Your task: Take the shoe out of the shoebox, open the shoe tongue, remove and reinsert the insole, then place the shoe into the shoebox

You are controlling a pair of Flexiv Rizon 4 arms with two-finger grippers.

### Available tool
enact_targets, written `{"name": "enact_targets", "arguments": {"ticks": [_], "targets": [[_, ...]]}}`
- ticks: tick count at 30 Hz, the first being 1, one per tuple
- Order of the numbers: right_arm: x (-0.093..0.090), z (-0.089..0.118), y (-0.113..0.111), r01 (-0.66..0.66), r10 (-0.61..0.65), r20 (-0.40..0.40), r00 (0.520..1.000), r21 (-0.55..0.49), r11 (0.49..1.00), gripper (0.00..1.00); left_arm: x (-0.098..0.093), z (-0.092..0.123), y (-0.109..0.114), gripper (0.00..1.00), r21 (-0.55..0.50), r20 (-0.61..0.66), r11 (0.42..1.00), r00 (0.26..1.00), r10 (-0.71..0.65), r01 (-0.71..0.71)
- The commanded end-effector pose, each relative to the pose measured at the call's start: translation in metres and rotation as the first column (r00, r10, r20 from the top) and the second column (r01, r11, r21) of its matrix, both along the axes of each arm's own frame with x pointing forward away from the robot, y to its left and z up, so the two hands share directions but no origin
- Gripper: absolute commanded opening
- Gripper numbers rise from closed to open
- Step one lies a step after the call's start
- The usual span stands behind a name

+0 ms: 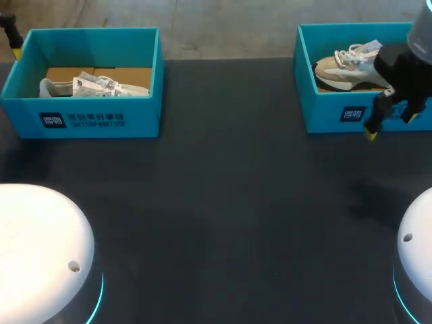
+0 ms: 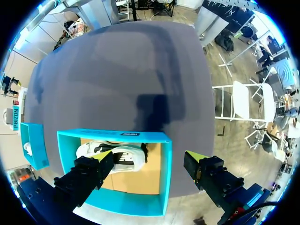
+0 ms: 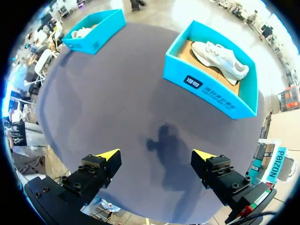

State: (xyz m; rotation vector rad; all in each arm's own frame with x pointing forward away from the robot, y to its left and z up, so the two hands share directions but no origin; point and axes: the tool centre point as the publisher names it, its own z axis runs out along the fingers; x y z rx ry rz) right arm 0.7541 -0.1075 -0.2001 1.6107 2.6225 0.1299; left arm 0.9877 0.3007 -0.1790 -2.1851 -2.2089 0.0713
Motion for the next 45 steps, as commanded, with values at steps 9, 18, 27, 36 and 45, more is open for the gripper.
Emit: {"name": "enact_targets", "arguments": {"ticks": [9, 18, 27, 36, 45], "targets": [[0.002, 0.0, 0.003, 0.002, -0.003, -0.016, 1.0, -0.016, 1.0, 1.0, 0.0, 0.0, 0.001, 1.0, 0.001, 0.0, 1.0, 1.0, -0.001, 0.001], [0.024, 0.013, -0.01, 0.027, -0.031, -0.029, 0.999, -0.128, 0.991, 1.0, 0.0, 0.0, 0.001, 1.0, 0.001, 0.0, 1.0, 1.0, -0.001, 0.001], [0.067, 0.028, -0.051, 0.125, -0.134, -0.045, 0.99, -0.155, 0.98, 1.0, 0.0, 0.0, 0.001, 1.0, 0.001, 0.0, 1.0, 1.0, -0.001, 0.001], [0.125, 0.017, -0.09, 0.198, -0.213, -0.06, 0.975, -0.192, 0.961, 1.0, 0.0, 0.0, 0.001, 1.0, 0.001, 0.0, 1.0, 1.0, -0.001, 0.001], [0.178, 0.007, -0.111, 0.255, -0.278, -0.06, 0.959, -0.245, 0.935, 1.0, 0.0, 0.0, 0.001, 1.0, 0.001, 0.0, 1.0, 1.0, -0.001, 0.001]]}}
